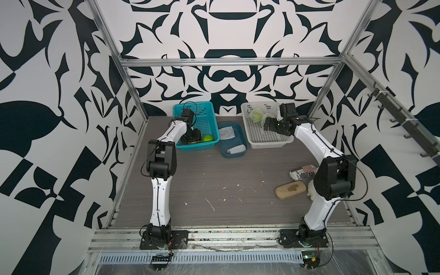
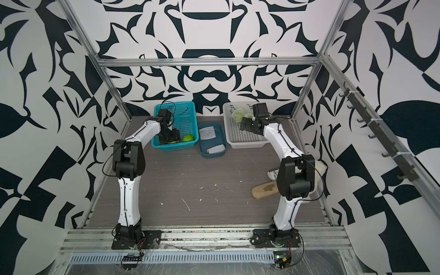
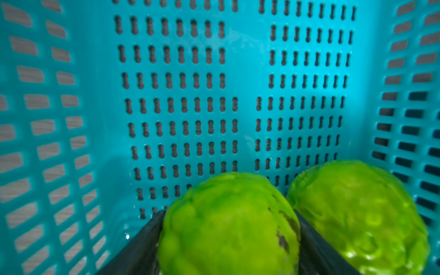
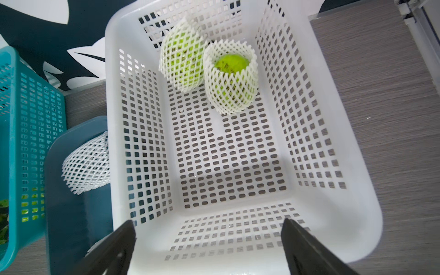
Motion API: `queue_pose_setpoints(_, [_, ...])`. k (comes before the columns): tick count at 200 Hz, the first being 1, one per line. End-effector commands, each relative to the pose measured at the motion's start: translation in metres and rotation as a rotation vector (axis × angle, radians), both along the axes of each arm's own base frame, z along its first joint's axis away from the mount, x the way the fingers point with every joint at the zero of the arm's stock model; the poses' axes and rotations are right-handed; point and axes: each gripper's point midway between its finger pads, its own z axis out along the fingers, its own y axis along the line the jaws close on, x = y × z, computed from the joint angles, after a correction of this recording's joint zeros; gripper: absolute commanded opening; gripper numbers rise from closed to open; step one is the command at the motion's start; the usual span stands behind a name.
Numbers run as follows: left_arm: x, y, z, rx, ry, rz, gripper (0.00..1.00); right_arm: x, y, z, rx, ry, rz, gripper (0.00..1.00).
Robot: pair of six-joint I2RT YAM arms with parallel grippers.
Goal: Sleeve custard apples in foam nets
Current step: Pick up the custard apple from the basket, then place the custard apple at the center of the board.
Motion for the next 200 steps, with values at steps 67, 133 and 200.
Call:
queue_pose_setpoints(67, [-0.004, -0.018, 0.12, -0.087, -0.286, -0.028, 0.67, -0.019, -0.002, 0.027, 0.013, -0.063, -0.012, 0.99])
queue_pose_setpoints(133, [-0.068, -0.07, 0.179, -0.294, -0.429, -0.12, 0.67, -0.055, 0.0, 0.01, 0.072, -0.071, -0.007, 0.99])
queue_pose_setpoints(200, [-0.156, -0.167, 0.139, -0.515, -0.403, -0.294, 0.68, -0.074, -0.006, 0.011, 0.073, -0.099, -0.038, 0.99])
